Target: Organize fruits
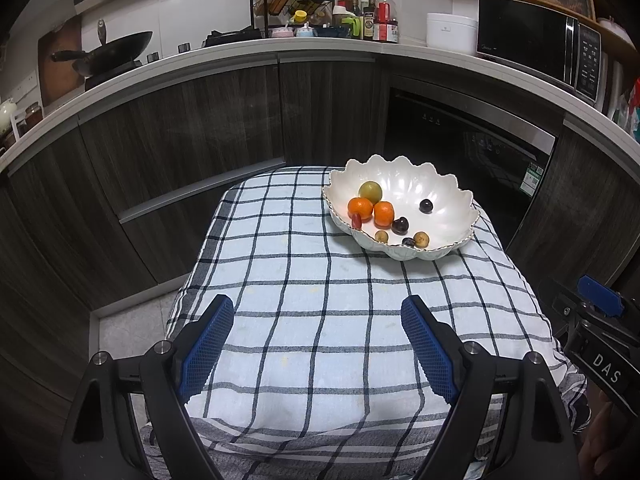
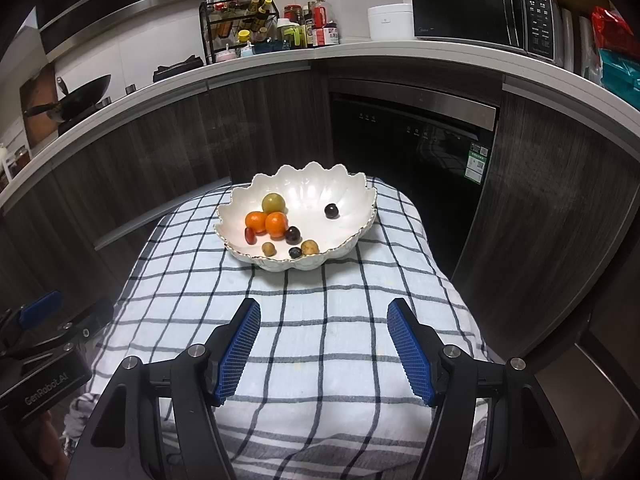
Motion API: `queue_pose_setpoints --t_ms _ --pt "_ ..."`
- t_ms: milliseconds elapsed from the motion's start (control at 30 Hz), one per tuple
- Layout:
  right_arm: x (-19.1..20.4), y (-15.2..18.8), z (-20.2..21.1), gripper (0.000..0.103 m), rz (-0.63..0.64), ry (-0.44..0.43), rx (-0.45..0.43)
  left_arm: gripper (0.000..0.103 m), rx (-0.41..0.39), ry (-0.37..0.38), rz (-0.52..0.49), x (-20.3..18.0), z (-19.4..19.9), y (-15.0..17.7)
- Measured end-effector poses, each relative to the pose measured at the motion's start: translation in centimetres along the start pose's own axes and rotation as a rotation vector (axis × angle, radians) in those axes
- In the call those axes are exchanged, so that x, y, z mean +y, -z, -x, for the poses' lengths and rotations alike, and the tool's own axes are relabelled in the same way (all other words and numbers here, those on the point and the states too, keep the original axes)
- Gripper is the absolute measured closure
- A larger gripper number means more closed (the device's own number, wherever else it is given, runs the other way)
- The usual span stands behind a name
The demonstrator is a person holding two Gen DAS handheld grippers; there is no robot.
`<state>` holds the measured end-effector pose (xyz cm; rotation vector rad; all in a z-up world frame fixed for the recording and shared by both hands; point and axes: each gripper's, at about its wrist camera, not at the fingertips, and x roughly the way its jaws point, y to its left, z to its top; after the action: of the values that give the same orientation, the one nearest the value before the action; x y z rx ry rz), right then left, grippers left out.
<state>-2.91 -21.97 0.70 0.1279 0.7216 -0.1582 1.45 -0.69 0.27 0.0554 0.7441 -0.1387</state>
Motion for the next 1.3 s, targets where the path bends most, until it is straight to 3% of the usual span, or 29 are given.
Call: queue_pose_setpoints --t_ms 1300 --pt "0.0 0.04 0.0 0.036 0.001 0.0 -0.001 0.017 0.017 0.006 0.018 0.33 -0.47 0.49"
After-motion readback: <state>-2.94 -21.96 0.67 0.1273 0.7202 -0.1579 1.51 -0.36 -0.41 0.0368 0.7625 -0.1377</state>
